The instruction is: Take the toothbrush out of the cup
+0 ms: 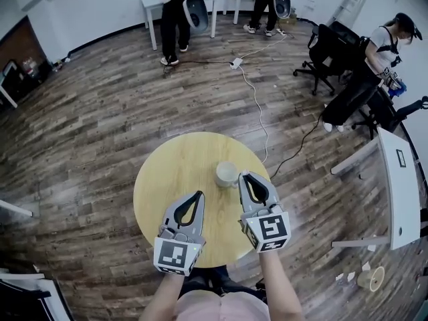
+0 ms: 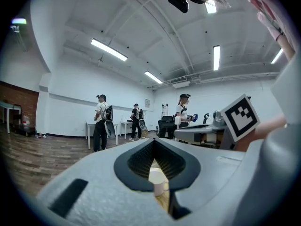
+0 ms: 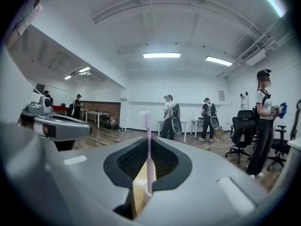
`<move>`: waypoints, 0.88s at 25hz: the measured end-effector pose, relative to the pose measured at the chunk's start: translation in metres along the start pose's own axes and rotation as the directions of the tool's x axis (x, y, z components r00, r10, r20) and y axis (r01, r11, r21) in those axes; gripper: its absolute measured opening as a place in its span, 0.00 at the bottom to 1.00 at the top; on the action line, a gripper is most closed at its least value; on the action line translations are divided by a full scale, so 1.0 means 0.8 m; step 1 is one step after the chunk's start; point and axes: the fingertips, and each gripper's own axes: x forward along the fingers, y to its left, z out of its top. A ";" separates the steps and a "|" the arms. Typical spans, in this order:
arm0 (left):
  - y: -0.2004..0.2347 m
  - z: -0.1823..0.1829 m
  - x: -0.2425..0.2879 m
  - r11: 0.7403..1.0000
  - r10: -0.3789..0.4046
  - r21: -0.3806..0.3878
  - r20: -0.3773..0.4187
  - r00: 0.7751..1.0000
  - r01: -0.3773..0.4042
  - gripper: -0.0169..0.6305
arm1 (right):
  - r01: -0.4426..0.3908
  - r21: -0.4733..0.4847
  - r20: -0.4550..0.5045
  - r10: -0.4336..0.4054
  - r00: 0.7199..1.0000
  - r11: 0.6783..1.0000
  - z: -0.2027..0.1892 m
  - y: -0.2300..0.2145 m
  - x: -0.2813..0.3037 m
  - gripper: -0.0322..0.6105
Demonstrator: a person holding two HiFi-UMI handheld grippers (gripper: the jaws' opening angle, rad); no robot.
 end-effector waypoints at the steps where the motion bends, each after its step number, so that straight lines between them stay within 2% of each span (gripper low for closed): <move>1: 0.000 0.006 -0.002 1.000 0.002 0.001 0.012 1.000 -0.002 0.02 | -0.001 0.002 0.008 0.000 1.000 1.000 0.004 0.002 -0.007 0.09; 4: 0.001 0.024 -0.007 1.000 0.008 0.008 0.051 0.999 -0.009 0.02 | -0.006 0.009 0.042 0.005 0.999 1.000 0.020 0.010 -0.030 0.09; 8: -0.006 0.034 -0.014 0.999 0.005 0.031 0.047 0.999 -0.006 0.02 | -0.021 0.021 0.093 0.019 0.995 1.000 0.039 0.019 -0.063 0.09; 12: -0.014 0.056 -0.020 0.999 -0.003 0.047 0.111 0.994 -0.002 0.02 | -0.032 0.026 0.129 0.029 0.991 0.999 0.049 0.031 -0.092 0.09; 16: -0.015 0.051 -0.030 0.997 -0.005 0.072 0.066 0.998 0.000 0.02 | -0.033 0.042 0.141 0.027 0.990 0.999 0.048 0.036 -0.108 0.09; 22: -0.021 0.055 -0.042 0.996 -0.003 0.086 0.075 0.997 -0.003 0.02 | -0.029 0.082 0.154 0.016 0.988 0.996 0.045 0.034 -0.116 0.09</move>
